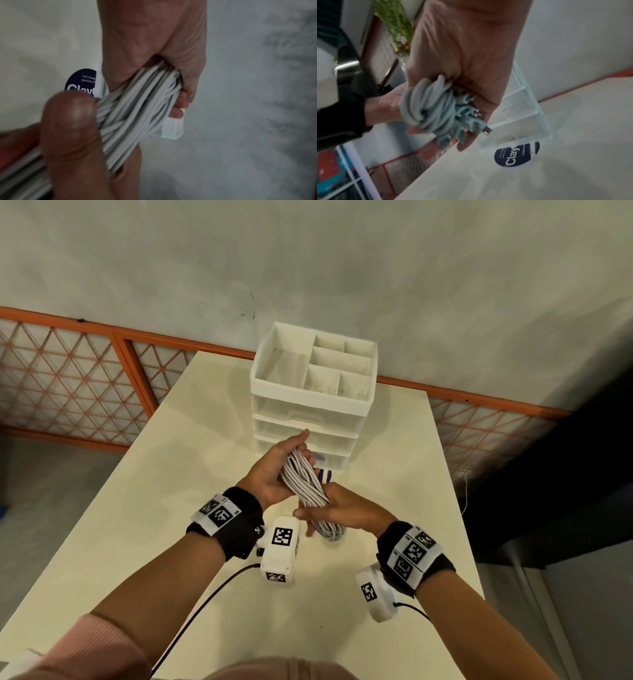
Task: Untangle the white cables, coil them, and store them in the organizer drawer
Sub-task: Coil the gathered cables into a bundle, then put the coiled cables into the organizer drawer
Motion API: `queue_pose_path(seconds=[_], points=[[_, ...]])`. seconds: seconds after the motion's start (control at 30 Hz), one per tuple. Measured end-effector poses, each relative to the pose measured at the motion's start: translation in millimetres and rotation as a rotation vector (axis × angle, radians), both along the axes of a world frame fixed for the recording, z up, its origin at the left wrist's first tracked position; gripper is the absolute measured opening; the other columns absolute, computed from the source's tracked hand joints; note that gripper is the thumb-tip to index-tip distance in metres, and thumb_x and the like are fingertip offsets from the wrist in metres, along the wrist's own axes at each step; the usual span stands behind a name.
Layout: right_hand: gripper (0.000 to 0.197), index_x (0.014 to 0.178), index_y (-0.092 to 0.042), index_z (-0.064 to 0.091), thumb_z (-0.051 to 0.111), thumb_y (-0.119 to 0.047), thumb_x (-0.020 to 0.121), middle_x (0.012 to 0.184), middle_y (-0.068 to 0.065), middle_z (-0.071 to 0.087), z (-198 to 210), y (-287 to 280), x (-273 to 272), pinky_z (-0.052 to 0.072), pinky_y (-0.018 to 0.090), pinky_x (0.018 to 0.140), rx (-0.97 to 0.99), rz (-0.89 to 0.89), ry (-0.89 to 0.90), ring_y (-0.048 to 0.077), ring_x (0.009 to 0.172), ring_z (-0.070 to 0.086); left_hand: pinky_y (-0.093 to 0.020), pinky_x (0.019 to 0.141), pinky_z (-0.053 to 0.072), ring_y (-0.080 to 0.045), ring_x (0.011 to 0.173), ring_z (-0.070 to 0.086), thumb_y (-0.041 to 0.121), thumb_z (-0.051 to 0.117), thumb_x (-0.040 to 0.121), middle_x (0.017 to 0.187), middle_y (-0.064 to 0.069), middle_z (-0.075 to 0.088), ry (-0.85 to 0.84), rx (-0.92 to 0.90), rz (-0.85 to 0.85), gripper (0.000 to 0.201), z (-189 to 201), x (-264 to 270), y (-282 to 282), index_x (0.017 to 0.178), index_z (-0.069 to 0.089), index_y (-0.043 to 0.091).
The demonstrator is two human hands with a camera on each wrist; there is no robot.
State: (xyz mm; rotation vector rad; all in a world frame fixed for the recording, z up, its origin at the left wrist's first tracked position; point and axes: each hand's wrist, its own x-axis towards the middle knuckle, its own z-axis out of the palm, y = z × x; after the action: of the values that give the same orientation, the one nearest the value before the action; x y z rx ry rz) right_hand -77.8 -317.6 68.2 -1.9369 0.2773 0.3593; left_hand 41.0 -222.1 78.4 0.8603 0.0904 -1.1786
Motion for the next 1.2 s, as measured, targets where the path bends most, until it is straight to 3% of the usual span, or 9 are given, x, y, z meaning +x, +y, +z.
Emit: queue_pose_path(seconds=[0.1,0.3,0.43,0.57,0.7,0.73,0.83,1.03,1.2], points=[[0.013,0.078,-0.023,0.059,0.065,-0.021,0.089,0.062,-0.017,0.065,-3,-3,4,0.043,0.005,0.064,-0.005,-0.04,-0.018,-0.008,0.064,0.061,-0.027,0.069,0.047,-0.012,0.048,0.053,0.037,0.066,0.083,0.046,0.002,0.048,0.062,0.003,0.016,0.045,-3,5,-5,0.048,0.047,0.016],[0.017,0.082,-0.022,0.056,0.065,-0.035,0.087,0.066,-0.004,0.063,-16,-2,15,0.053,0.027,0.063,-0.044,-0.092,-0.011,0.008,0.057,0.063,-0.021,0.046,0.035,-0.008,0.03,0.028,0.028,0.055,0.091,0.036,0.008,0.027,0.092,0.157,0.087,0.054,-20,17,-25,0.041,0.035,0.02],[0.014,0.087,-0.022,0.053,0.062,-0.033,0.09,0.068,-0.001,0.064,-21,-10,15,0.05,0.023,0.062,-0.022,-0.138,-0.022,0.006,0.053,0.061,-0.023,0.059,0.042,-0.01,0.04,0.047,0.024,0.056,0.09,0.042,0.003,0.046,0.148,0.141,-0.02,0.045,-31,28,-29,0.046,0.048,0.015],[0.02,0.08,-0.022,0.056,0.062,-0.039,0.089,0.068,0.002,0.065,-23,-25,12,0.051,0.023,0.063,-0.02,-0.179,0.047,0.013,0.058,0.064,-0.035,0.083,0.05,-0.02,0.089,0.063,0.048,0.055,0.089,0.085,-0.005,0.072,0.034,0.143,-0.089,0.04,-35,43,-26,0.094,0.064,0.009],[0.024,0.084,-0.016,0.058,0.063,-0.04,0.088,0.065,0.002,0.065,-27,-37,-3,0.051,0.024,0.061,-0.008,-0.256,0.104,0.016,0.057,0.064,-0.032,0.09,0.046,-0.015,0.104,0.058,0.049,0.044,0.094,0.113,-0.002,0.06,0.004,0.125,0.092,0.062,-47,53,-20,0.137,0.04,0.005],[0.023,0.083,-0.016,0.058,0.063,-0.038,0.089,0.064,0.002,0.065,-46,-38,-11,0.051,0.026,0.061,0.043,-0.314,0.173,0.017,0.056,0.063,-0.031,0.092,0.046,-0.014,0.106,0.057,0.048,0.041,0.095,0.117,-0.003,0.059,0.056,0.142,0.062,0.063,-74,52,-26,0.139,0.037,0.004],[0.021,0.078,-0.018,0.057,0.061,-0.034,0.091,0.064,0.003,0.065,-45,-37,-21,0.051,0.028,0.063,0.048,-0.359,0.16,0.018,0.057,0.063,-0.028,0.096,0.044,-0.015,0.112,0.055,0.049,0.036,0.095,0.119,-0.006,0.059,0.043,0.099,0.077,0.066,-75,49,-22,0.138,0.036,0.0],[0.014,0.088,-0.016,0.059,0.058,-0.029,0.093,0.074,0.011,0.064,-14,-53,-7,0.053,0.027,0.065,0.057,-0.34,0.067,0.02,0.065,0.064,-0.023,0.078,0.056,-0.016,0.092,0.063,0.042,0.038,0.096,0.101,-0.014,0.06,0.027,0.127,0.103,0.062,-70,50,-30,0.132,0.036,-0.009],[0.01,0.082,-0.022,0.061,0.064,-0.028,0.089,0.062,-0.005,0.067,20,-57,33,0.052,0.017,0.061,-0.079,-0.175,0.021,0.008,0.058,0.064,-0.029,0.094,0.044,-0.017,0.093,0.061,0.039,0.036,0.098,0.1,-0.015,0.06,0.016,0.132,0.087,0.057,-75,32,-16,0.129,0.038,-0.009]])
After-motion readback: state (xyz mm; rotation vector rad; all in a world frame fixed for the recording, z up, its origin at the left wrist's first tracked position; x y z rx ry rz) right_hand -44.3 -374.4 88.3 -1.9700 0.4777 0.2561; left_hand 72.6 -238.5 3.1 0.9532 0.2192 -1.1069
